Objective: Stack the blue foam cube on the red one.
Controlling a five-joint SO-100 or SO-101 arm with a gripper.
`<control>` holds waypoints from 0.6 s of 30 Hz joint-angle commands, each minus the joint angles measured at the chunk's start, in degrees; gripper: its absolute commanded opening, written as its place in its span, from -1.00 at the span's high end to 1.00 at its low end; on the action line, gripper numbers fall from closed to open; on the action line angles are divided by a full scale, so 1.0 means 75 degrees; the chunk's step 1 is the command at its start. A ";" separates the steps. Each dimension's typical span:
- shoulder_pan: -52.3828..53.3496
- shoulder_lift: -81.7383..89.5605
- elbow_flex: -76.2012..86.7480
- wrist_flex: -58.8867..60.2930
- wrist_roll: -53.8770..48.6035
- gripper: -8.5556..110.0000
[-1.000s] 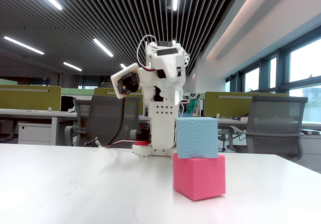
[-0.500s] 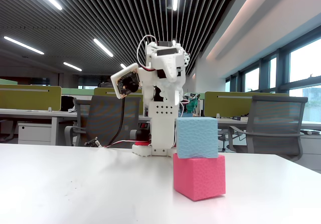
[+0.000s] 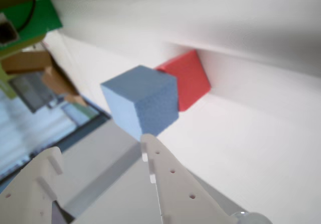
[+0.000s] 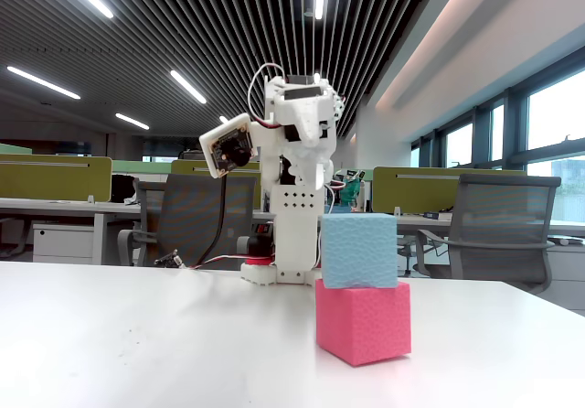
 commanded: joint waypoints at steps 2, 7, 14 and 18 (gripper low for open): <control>0.0012 0.0035 -0.0188 0.0023 -0.0059 0.54; 0.0012 0.0035 -0.0234 0.0035 -0.0082 0.54; -0.0059 0.0035 -0.0281 -0.0023 -0.0176 0.54; -0.0059 0.0035 -0.0234 0.0059 -0.0176 0.55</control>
